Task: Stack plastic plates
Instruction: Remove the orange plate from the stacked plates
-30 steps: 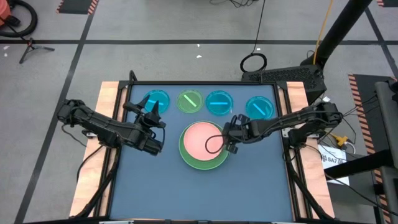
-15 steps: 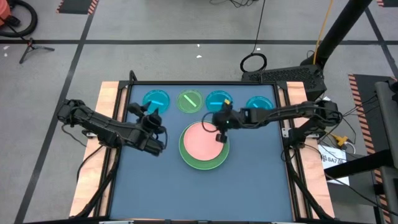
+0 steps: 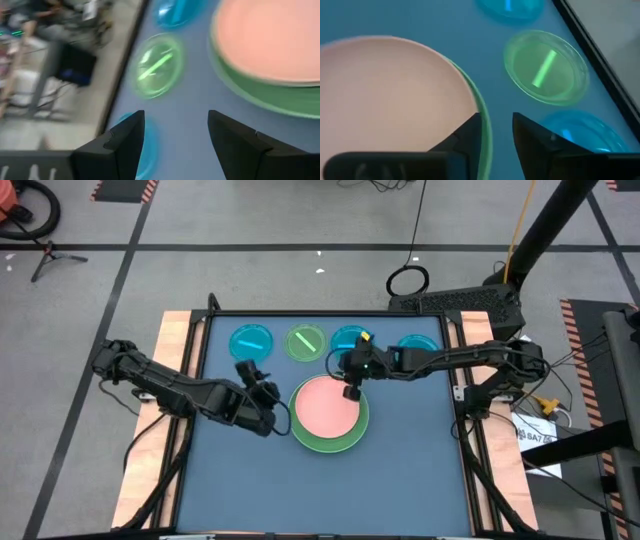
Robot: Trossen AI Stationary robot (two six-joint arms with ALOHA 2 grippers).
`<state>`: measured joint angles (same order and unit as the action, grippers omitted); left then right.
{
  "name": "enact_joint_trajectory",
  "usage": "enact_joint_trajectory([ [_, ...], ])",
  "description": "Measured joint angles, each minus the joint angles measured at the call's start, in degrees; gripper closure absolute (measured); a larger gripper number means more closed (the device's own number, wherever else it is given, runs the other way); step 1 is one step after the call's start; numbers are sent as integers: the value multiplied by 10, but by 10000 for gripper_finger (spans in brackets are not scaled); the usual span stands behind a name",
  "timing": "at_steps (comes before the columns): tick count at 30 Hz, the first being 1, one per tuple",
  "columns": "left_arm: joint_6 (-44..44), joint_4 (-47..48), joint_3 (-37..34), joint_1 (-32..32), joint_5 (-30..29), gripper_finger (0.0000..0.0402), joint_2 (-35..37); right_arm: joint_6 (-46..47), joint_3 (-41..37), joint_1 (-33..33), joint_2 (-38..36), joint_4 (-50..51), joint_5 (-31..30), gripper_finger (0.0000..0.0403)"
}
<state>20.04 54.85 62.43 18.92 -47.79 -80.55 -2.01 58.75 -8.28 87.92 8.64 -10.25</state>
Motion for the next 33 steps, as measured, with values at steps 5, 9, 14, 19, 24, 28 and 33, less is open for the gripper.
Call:
enact_joint_trajectory([
  [5,-122,-119,0,-2,71,179,0,-3,0,-29,0,6,13,286],
  [9,-221,-222,0,-12,141,179,-8,-1,0,-46,1,6,-19,285],
  [14,-313,-271,1,-27,217,179,-19,44,0,-85,1,11,-104,290],
  [19,-350,-295,1,-55,219,179,-19,205,0,-145,1,96,-105,295],
  [24,-327,-274,0,-90,239,179,-20,192,-4,-147,1,101,-34,295],
  [28,-330,-259,-1,-111,266,179,-39,79,-4,-116,1,54,136,295],
  [33,-332,-253,-1,-126,266,179,-48,26,-4,-72,1,-3,178,296],
])
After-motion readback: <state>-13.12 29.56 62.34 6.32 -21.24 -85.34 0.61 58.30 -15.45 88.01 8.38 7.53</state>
